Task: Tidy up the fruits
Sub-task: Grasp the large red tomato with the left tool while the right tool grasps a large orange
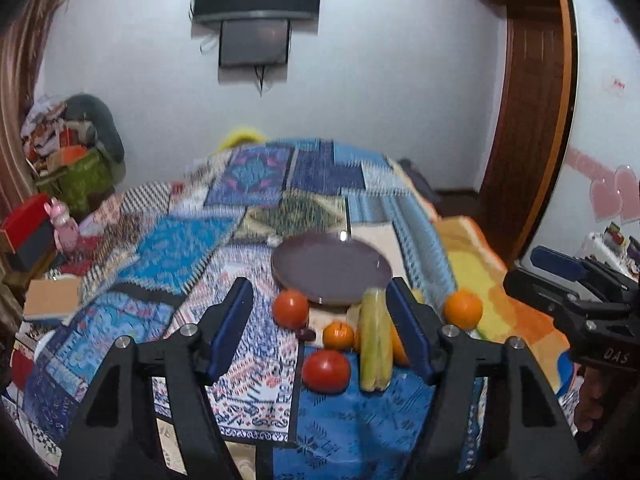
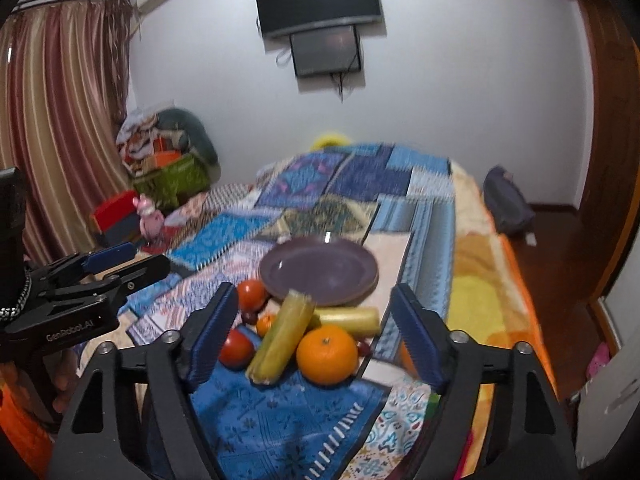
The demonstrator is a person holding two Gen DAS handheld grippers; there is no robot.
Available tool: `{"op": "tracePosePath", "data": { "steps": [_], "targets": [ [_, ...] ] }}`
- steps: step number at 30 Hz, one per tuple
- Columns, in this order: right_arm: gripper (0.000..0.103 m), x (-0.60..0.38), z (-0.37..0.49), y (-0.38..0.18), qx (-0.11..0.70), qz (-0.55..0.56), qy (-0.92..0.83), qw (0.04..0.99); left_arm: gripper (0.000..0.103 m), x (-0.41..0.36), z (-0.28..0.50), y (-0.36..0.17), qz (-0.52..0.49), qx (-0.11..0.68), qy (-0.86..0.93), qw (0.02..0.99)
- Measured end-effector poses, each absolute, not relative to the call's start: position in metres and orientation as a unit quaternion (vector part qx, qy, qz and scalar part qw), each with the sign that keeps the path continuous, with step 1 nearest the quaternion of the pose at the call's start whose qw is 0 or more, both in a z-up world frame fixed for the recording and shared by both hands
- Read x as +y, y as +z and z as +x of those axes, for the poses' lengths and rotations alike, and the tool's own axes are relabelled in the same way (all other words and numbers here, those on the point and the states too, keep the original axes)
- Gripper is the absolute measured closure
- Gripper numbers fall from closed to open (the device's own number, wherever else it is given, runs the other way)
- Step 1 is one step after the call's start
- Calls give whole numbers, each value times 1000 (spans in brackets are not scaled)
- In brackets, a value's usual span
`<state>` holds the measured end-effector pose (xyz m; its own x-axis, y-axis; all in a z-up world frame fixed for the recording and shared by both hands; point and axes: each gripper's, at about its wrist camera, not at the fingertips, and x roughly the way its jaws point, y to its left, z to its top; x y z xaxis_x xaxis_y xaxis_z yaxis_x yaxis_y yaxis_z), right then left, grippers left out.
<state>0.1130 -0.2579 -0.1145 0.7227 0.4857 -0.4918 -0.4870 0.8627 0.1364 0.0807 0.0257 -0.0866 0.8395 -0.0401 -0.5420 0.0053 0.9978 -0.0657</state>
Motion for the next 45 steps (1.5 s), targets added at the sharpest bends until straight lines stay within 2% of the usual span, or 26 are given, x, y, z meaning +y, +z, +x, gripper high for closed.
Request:
{"op": "tracePosePath", "data": {
  "steps": [5,7,16,29,31,35,39,45],
  "targets": [
    [44,-256,130,-137,315,6,268,910,38,33,98,-114,-37,326,-16,945],
    [46,-256,136,-146,334,8,268,904,38,35,105,-126,-40,344,-23,938],
    [45,-252,163,-184,404,10,266,875,38,38,126,-170,-56,409,-43,910],
    [45,-244,181,-216,453,18,284,845,38,33,146,-206,-68,457,-57,885],
    [41,-242,183,-217,457,18,286,842,39,32,149,-210,-72,464,-60,881],
    [36,-239,186,-222,462,15,285,840,41,29,153,-214,-67,465,-61,880],
    [35,-236,190,-225,466,17,284,838,52,27,156,-215,-64,469,-67,879],
    [36,-234,192,-225,463,13,280,841,54,27,157,-214,-66,472,-70,876]
  ]
}}
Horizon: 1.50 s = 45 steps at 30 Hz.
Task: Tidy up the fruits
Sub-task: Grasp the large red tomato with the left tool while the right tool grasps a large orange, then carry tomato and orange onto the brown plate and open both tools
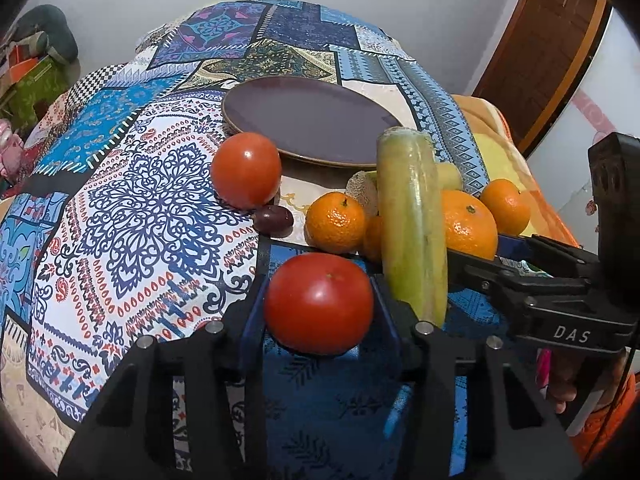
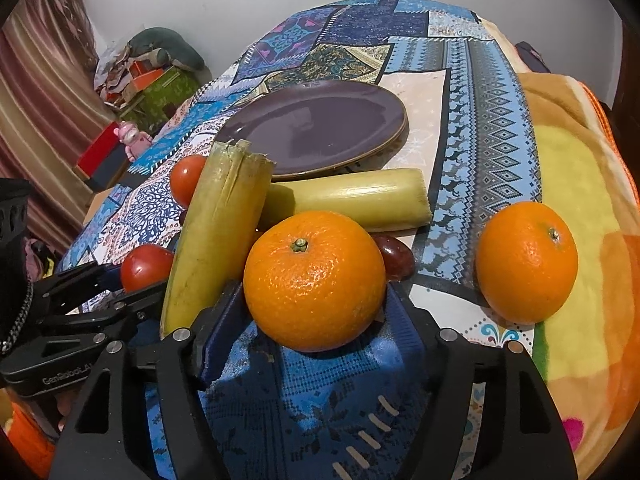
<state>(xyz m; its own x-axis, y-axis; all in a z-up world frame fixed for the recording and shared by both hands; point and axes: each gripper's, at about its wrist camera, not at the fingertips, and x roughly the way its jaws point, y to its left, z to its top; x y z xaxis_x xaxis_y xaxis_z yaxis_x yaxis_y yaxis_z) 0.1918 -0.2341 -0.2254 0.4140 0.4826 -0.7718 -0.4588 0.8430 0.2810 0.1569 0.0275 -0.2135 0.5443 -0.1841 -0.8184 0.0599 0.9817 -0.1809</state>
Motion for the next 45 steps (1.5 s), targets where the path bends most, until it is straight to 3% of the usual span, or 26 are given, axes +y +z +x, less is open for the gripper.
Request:
{"op": "tracePosePath", "data": {
  "steps": [18,29,35,45],
  "targets": [
    [40,-255,175,-201,431,-18,249,867,54,27,134,-170,-65,434,-73,896],
    [34,-257,177,-216,459,-29,250,852,54,24,127,-165,-65,436,-69,895],
    [36,-261,184,-228,465,-3,251,849,54,26,129,-162,-63,432,-65,897],
    [37,-263,187,-197,427,-9,244,871,54,27,150,-149,-58,414,-68,906]
  ]
}}
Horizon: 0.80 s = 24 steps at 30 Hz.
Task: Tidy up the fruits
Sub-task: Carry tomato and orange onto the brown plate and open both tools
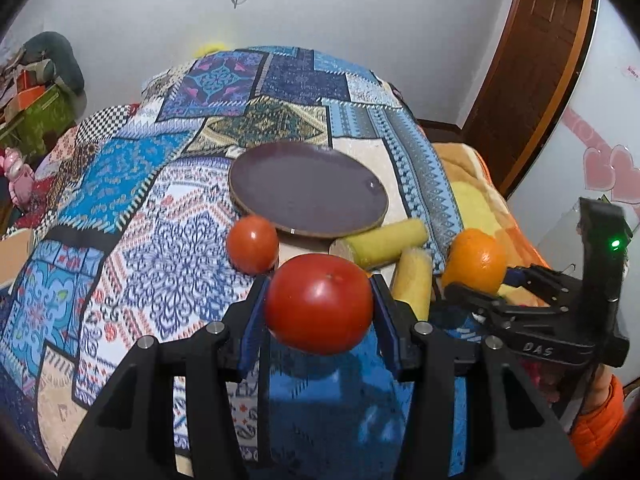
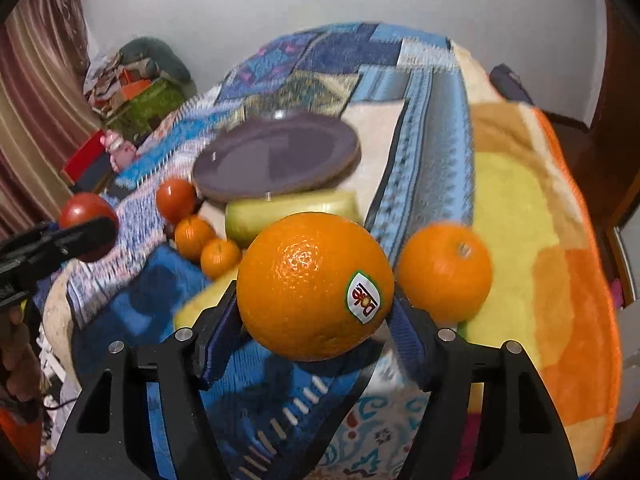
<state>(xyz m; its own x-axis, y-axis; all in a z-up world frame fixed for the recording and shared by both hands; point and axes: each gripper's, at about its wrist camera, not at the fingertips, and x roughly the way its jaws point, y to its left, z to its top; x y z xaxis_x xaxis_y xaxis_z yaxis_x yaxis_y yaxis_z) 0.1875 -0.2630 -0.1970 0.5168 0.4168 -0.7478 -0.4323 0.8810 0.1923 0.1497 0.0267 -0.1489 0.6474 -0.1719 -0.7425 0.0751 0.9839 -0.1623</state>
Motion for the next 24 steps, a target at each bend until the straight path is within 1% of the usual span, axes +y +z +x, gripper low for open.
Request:
{"op": "tracePosePath", "data": {
  "steps": [8,17,24],
  "targets": [
    [37,-250,209,-161,374,-27,248,893,54,28,182,-134,-56,397,-70,913],
    [37,-228,238,-145,347,-32,261,900,54,38,226,-118,-59,383,-64,920],
    [37,-210,265,-141,339,-44,265,902,54,41,259,-114,-41,374,-46,925]
  ]
}}
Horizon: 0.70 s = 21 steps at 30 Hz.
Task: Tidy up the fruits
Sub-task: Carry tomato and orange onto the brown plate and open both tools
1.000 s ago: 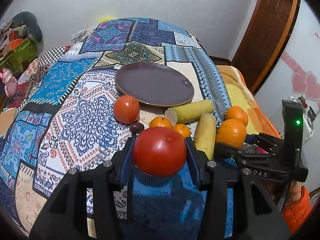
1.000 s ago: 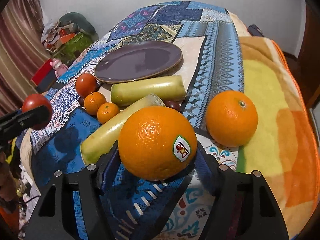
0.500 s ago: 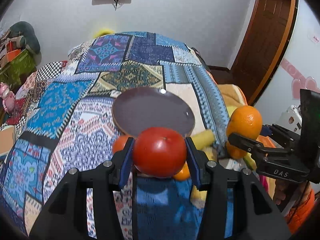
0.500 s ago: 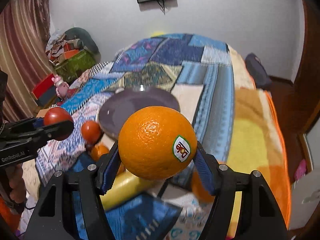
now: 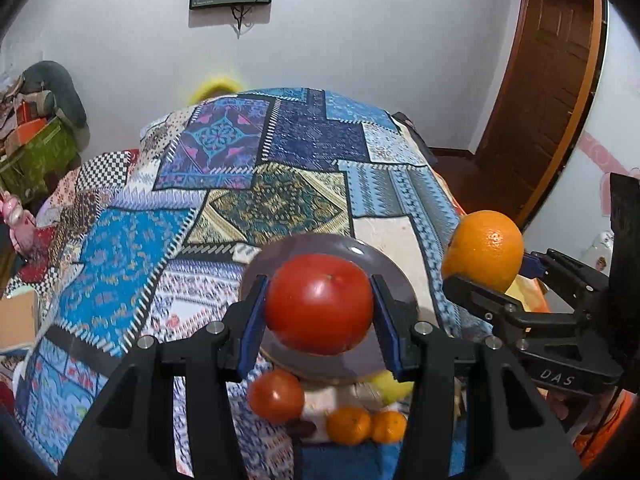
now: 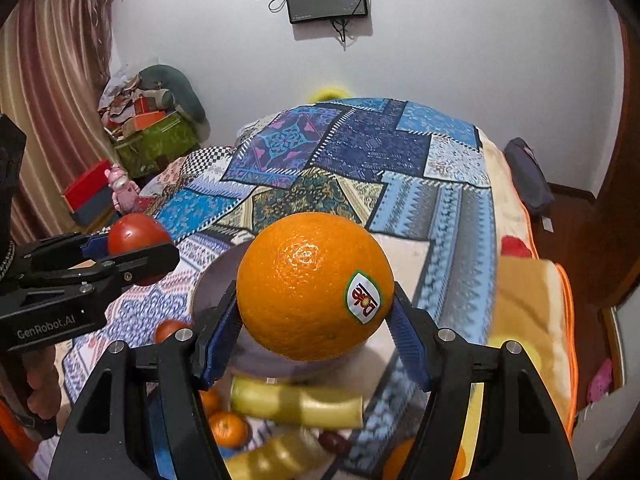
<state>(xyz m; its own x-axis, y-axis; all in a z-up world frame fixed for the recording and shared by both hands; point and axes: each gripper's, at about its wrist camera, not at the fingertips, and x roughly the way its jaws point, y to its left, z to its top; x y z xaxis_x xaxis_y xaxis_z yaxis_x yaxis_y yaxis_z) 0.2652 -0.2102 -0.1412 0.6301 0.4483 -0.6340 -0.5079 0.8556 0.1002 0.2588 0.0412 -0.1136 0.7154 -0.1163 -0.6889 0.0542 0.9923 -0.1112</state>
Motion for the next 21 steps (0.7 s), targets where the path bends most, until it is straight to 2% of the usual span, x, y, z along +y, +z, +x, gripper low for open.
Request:
{"op": "tracePosePath", "data": {
  "steps": [21],
  "targets": [
    [37,-177,342,-198,432,-102,271,854,54,59,356,-176,-62,466,-45,881]
  ]
}}
